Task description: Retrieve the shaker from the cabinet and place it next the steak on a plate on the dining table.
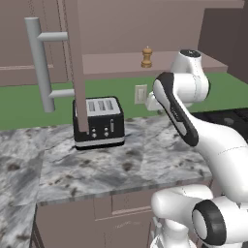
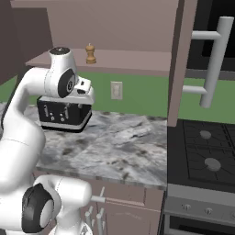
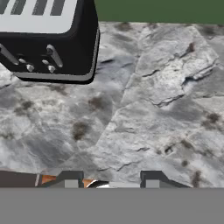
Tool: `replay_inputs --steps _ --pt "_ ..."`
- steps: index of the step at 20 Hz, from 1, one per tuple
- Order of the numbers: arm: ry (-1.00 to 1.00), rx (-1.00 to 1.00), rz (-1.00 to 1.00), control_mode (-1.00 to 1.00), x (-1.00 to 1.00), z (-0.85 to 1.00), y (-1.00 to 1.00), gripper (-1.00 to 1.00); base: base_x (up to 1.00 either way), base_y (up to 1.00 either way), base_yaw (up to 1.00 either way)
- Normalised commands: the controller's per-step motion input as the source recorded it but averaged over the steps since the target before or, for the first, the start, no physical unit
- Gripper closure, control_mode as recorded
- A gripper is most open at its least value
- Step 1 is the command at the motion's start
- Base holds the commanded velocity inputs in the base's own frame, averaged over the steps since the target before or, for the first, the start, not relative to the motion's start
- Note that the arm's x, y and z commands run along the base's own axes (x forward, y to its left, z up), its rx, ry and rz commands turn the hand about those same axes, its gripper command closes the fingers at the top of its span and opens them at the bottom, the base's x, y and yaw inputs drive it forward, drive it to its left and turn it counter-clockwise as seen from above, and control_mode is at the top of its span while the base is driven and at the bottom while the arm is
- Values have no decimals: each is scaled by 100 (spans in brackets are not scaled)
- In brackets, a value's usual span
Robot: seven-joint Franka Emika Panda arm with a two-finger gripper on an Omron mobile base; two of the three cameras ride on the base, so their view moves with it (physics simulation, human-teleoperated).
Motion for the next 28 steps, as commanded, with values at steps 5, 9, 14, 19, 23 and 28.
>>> replay_inputs --steps 5,9,14,19,23,28 --pt "-12 -1 0 -100 -44 2 1 -100 0 0 0" --pt "-41 0 0 -100 -89 13 0 -100 0 0 0" --pt "-53 0 2 -100 -62 67 0 -100 0 0 0" --pt "-46 0 5 -100 -38 85 0 -100 0 0 0" --pt "-25 0 1 -100 -17 88 0 -100 0 0 0" --pt "-7 -1 0 -100 -1 70 0 -100 0 0 0"
